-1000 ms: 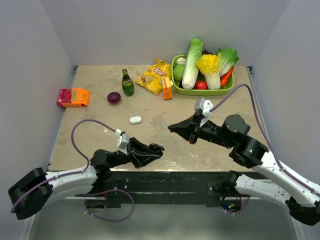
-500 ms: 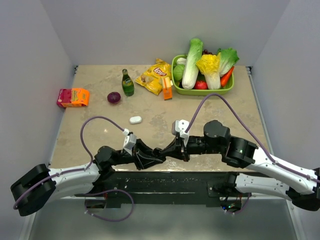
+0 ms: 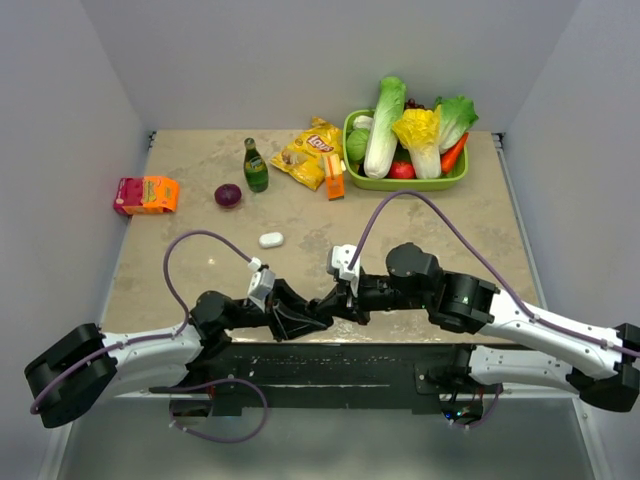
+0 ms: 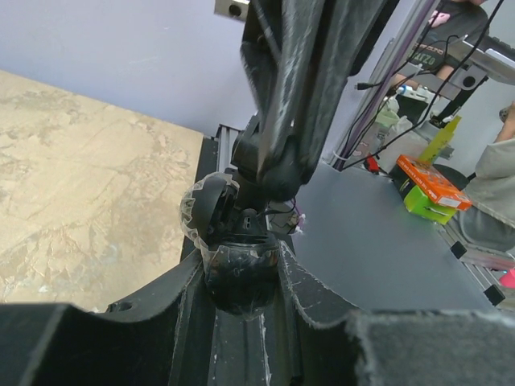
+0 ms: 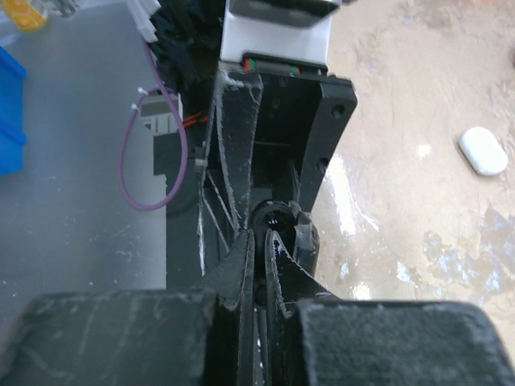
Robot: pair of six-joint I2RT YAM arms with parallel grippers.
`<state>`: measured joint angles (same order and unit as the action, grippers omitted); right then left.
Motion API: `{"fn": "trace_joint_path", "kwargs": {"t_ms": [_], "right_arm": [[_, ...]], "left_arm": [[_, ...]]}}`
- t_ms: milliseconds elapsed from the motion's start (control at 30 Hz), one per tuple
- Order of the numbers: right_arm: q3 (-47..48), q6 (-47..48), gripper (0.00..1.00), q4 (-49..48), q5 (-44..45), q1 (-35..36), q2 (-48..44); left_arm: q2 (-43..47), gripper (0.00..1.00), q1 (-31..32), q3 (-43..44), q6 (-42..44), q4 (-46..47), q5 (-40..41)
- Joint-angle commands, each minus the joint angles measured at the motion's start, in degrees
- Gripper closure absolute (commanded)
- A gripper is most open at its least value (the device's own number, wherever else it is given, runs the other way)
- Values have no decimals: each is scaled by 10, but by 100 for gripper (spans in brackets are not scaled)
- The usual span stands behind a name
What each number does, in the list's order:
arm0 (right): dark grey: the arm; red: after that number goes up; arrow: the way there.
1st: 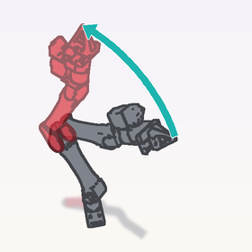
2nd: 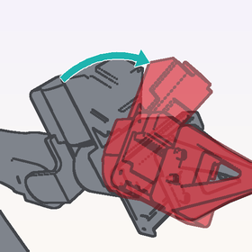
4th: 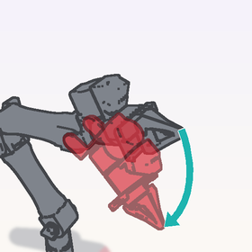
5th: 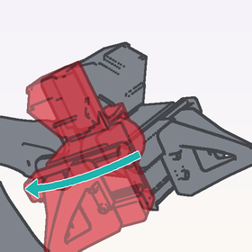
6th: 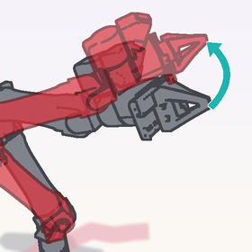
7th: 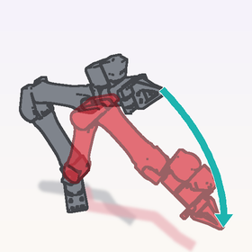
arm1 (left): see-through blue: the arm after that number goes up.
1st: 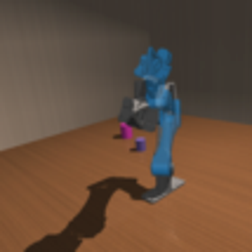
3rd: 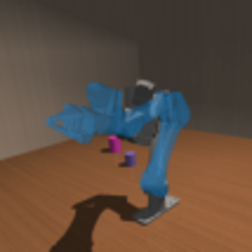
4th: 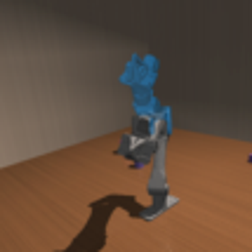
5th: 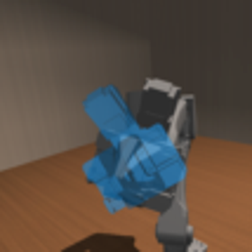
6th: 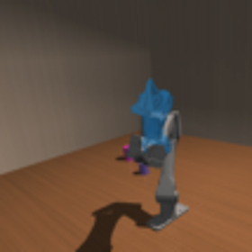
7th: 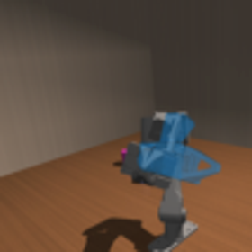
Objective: Insert the wireless bluetooth earbuds into the charging case
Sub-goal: Place the earbud in the charging case.
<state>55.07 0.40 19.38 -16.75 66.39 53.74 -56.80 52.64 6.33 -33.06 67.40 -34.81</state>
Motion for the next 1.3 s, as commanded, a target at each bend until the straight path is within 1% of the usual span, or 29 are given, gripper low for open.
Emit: {"fn": "trace_joint_path", "kwargs": {"t_ms": [0,267,300,633,1033,1067,1133,1267], "right_arm": [[17,0,100,-9,19,8,7],[13,0,100,-26,27,15,20],[12,-15,100,-27,27,15,20],[4,-27,100,-49,41,19,30],[4,-38,100,-43,58,25,37],[4,-40,94,-42,61,26,32],[5,-44,87,-41,69,26,28],[6,-47,84,-39,76,26,23]], "left_arm": [[1,100,4,10,-11,63,-11],[-1,100,4,3,-12,86,-11],[-2,100,4,2,-12,87,-11],[-9,100,4,-2,-15,104,-6],[-13,100,4,-6,-11,116,4],[-12,100,4,-6,-10,115,6],[-12,100,4,-6,-10,114,8],[-11,100,4,-7,-11,116,12]]}}
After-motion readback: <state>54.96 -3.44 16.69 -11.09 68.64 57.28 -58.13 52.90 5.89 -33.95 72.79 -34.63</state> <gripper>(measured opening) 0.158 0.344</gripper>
